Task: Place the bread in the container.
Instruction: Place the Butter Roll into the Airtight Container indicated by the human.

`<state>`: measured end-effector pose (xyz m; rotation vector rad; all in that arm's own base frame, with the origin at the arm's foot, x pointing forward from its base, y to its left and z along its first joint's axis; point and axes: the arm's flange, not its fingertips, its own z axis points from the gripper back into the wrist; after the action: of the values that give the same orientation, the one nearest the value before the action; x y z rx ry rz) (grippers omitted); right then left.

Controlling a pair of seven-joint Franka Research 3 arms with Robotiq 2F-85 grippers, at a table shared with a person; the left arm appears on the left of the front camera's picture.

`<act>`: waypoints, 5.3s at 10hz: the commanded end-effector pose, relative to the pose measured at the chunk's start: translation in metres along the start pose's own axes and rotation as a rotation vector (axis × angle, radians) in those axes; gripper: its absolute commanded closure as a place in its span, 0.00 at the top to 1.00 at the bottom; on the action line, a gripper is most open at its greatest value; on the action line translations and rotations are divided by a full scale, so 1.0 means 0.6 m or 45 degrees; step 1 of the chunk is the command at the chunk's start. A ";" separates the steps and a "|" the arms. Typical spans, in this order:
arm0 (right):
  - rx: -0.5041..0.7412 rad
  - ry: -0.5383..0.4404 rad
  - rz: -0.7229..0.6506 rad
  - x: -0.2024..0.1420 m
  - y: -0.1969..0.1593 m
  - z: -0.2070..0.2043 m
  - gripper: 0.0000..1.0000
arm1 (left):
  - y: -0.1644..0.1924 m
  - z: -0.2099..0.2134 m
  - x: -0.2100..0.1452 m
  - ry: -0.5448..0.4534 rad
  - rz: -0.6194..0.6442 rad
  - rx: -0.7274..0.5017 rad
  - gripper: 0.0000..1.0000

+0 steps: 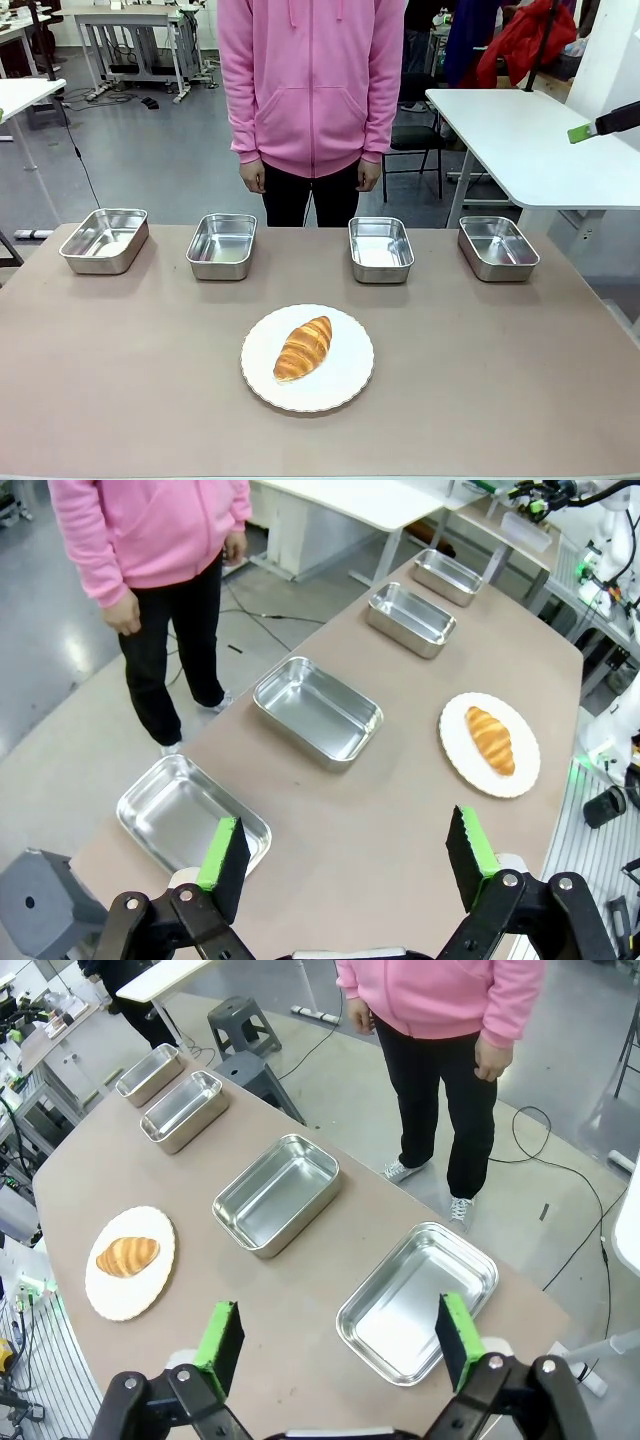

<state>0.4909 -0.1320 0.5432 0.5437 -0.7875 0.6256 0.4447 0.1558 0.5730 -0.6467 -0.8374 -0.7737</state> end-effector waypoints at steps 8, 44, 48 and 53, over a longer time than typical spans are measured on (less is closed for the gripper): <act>0.006 -0.005 0.004 0.002 0.002 -0.001 1.00 | -0.002 0.003 0.001 -0.004 -0.015 -0.006 1.00; 0.006 -0.005 0.004 0.002 0.002 -0.001 1.00 | -0.002 0.003 0.001 -0.004 -0.015 -0.006 1.00; 0.006 -0.005 0.004 0.002 0.002 -0.001 1.00 | -0.002 0.003 0.001 -0.004 -0.015 -0.006 1.00; 0.006 -0.005 0.004 0.002 0.002 -0.001 1.00 | -0.002 0.003 0.001 -0.004 -0.015 -0.006 1.00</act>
<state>0.4910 -0.1315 0.5432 0.5436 -0.7870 0.6265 0.4448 0.1559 0.5738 -0.6458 -0.8383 -0.7748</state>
